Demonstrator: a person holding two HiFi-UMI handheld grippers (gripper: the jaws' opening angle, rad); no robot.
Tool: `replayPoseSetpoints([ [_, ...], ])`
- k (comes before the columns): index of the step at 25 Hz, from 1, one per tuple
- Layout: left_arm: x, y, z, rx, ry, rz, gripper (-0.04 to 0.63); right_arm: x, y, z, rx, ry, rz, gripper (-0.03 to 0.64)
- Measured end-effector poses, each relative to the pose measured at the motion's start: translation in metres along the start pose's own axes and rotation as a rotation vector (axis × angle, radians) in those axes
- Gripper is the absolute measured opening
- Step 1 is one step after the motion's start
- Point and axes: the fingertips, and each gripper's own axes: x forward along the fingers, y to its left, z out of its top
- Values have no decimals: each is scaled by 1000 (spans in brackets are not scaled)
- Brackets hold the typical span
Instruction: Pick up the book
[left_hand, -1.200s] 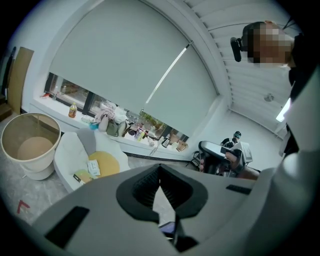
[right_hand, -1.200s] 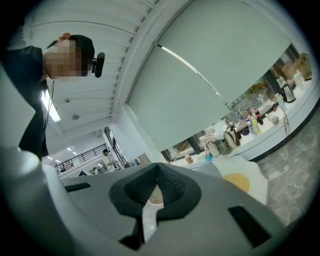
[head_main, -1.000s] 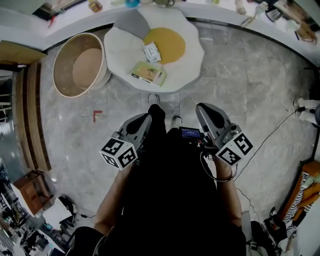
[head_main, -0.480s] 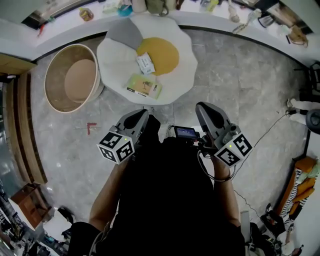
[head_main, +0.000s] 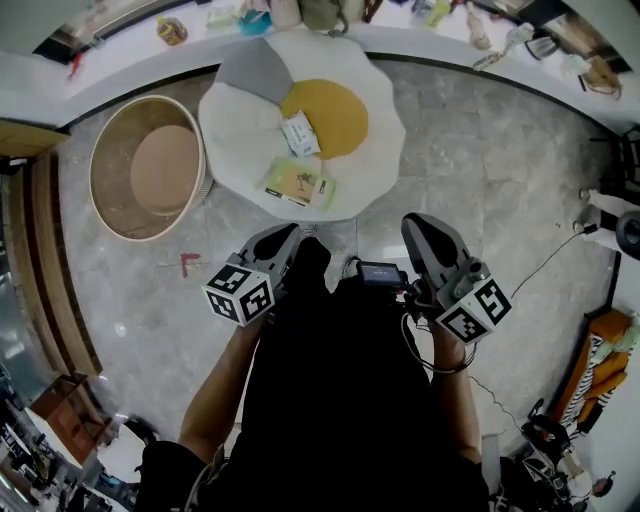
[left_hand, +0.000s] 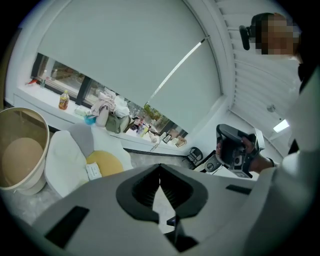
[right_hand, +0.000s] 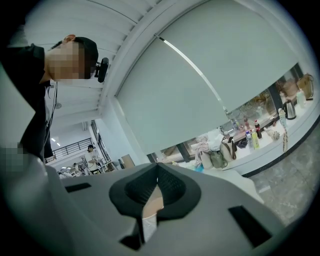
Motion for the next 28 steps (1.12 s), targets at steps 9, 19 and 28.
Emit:
replayPoseSetpoints([
  [9, 7, 50, -4, -67, 47, 50, 15, 29, -2, -22, 36, 63, 8, 17],
  [19, 32, 70, -26, -201, 64, 147, 16, 36, -34, -46, 123, 182, 98, 17],
  [28, 66, 99, -73, -283, 92, 243, 17, 44, -68, -65, 145, 287, 176, 17],
])
